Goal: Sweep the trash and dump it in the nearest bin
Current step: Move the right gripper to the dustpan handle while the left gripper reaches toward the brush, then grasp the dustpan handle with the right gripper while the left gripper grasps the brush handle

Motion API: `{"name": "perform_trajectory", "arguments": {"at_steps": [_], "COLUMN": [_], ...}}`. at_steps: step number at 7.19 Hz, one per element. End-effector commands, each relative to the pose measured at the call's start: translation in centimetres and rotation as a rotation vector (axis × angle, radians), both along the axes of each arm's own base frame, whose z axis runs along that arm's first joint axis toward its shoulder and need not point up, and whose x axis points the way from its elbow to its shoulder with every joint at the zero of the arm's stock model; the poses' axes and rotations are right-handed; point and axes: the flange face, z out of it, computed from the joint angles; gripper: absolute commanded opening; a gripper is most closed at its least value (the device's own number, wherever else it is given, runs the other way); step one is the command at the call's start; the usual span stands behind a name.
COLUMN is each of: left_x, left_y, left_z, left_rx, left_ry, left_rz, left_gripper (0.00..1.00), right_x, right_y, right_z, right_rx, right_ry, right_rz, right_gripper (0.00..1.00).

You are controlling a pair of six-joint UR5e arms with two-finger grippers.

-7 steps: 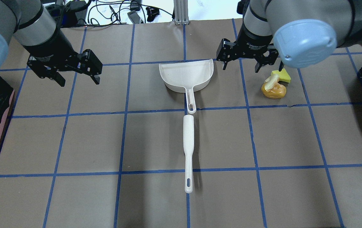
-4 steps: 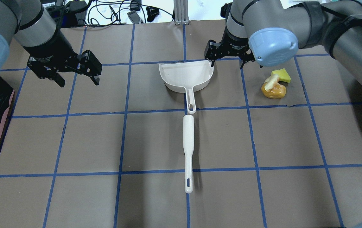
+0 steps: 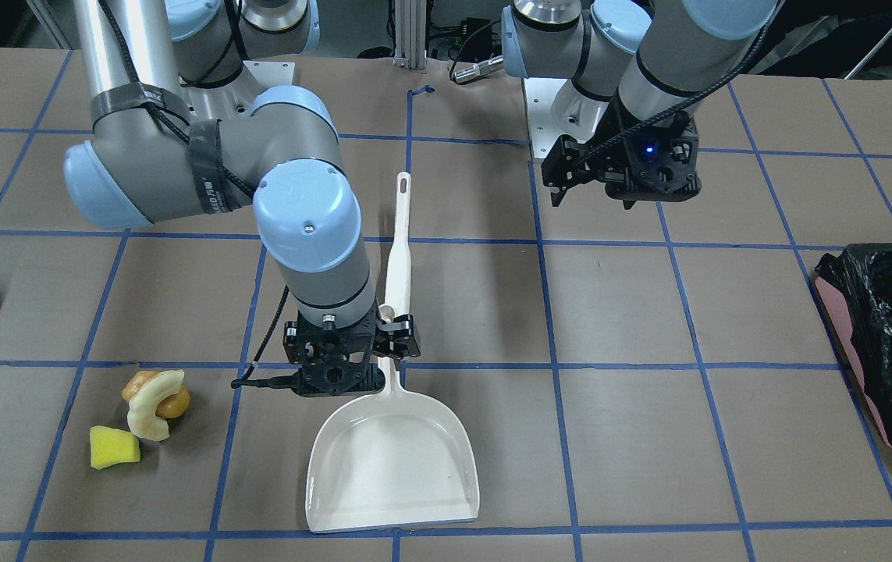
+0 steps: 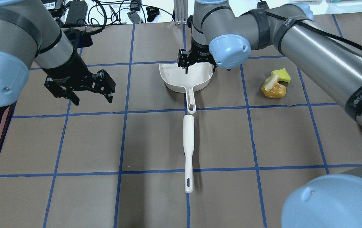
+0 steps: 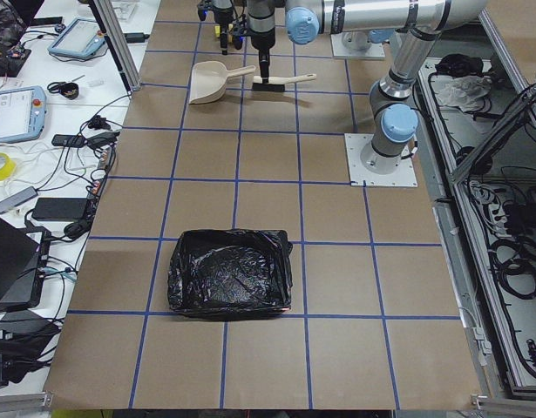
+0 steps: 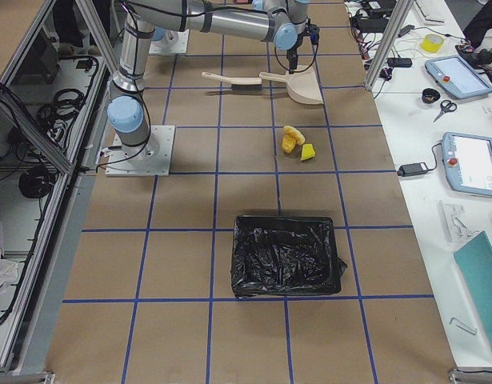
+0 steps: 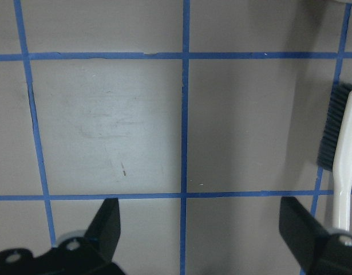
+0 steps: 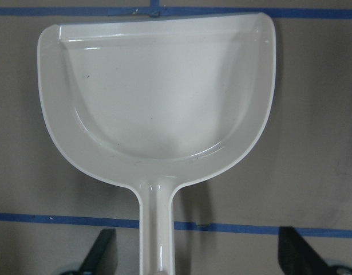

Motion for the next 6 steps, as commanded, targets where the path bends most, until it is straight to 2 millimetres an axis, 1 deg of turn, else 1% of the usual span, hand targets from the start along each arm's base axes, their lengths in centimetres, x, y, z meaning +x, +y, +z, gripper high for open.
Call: {"name": "perform_trajectory", "arguments": {"at_steps": [1,2,3,4,5,6], "left_x": [-3.7,-4.4,-5.1,-5.9,-7.6,-9.5], "left_y": [3.2,4.8,6.3,7.2,7.8,9.0], "left_z": [-3.9,-5.4,-6.0,-6.4,-7.0,-7.8], "left_rx": [0.021,0.021,0.03,0.036,0.03,0.038], "left_ry": [0.007,0.008,0.006,0.004,0.008,0.014], "left_rz": [-0.051,-0.068,-0.077,-0.09,-0.08,-0.125], "left_gripper": [1.0,1.0,1.0,1.0,1.0,1.0], "right_x": [4.0,3.9,3.2,2.3,2.2,2.6], "right_y": [2.0,2.9,4.0,4.3,5.0,5.6], "right_z": [-3.3,-5.4,-7.2,-7.6,-8.5,-8.9], "right_rx": [0.049,0.086,0.111,0.096,0.114,0.124], "right_ry": [0.016,0.031,0.039,0.072,0.077,0.075], "right_rz": [0.043,0.045,0.068,0.102,0.075,0.046], "right_gripper": [0.96,0.93,0.92,0.92,0.89,0.88]}}
